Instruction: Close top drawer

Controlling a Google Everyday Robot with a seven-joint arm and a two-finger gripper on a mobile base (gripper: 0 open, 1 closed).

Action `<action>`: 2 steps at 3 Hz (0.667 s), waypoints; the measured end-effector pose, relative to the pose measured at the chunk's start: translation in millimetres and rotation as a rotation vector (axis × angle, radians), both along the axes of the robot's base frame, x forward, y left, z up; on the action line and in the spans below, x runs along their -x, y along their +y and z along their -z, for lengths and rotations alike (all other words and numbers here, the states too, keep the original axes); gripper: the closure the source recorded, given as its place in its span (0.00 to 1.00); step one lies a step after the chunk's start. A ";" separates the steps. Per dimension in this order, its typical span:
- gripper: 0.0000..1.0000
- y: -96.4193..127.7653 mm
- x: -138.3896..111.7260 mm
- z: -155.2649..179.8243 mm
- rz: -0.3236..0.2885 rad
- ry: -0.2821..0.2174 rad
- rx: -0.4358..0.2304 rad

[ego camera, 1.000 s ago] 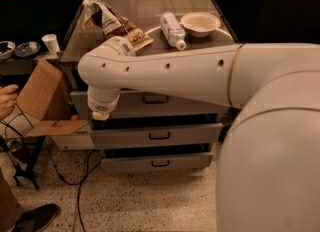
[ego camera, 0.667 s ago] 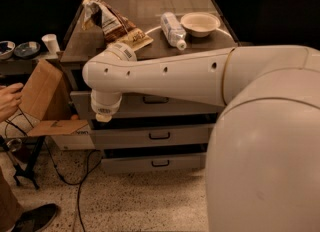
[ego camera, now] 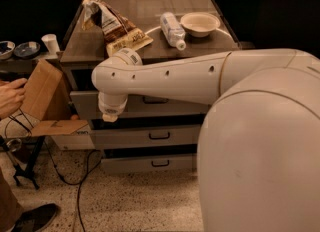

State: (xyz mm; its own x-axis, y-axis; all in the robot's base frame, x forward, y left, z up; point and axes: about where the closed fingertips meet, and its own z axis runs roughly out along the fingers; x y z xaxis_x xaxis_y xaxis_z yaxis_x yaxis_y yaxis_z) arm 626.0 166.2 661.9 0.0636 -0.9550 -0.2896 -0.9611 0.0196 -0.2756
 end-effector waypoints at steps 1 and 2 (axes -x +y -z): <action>0.04 -9.6 -13.1 5.5 0.022 -0.008 0.009; 0.00 -19.8 -23.6 17.0 0.048 0.002 0.008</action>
Offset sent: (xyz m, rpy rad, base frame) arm 0.0287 -0.0266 -0.0163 -0.0210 -0.0058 -0.0615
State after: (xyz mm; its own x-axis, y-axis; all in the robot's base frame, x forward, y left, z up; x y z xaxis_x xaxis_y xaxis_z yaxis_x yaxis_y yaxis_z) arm 649.5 146.4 644.9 0.0173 -0.9592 -0.2821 -0.9596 0.0633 -0.2740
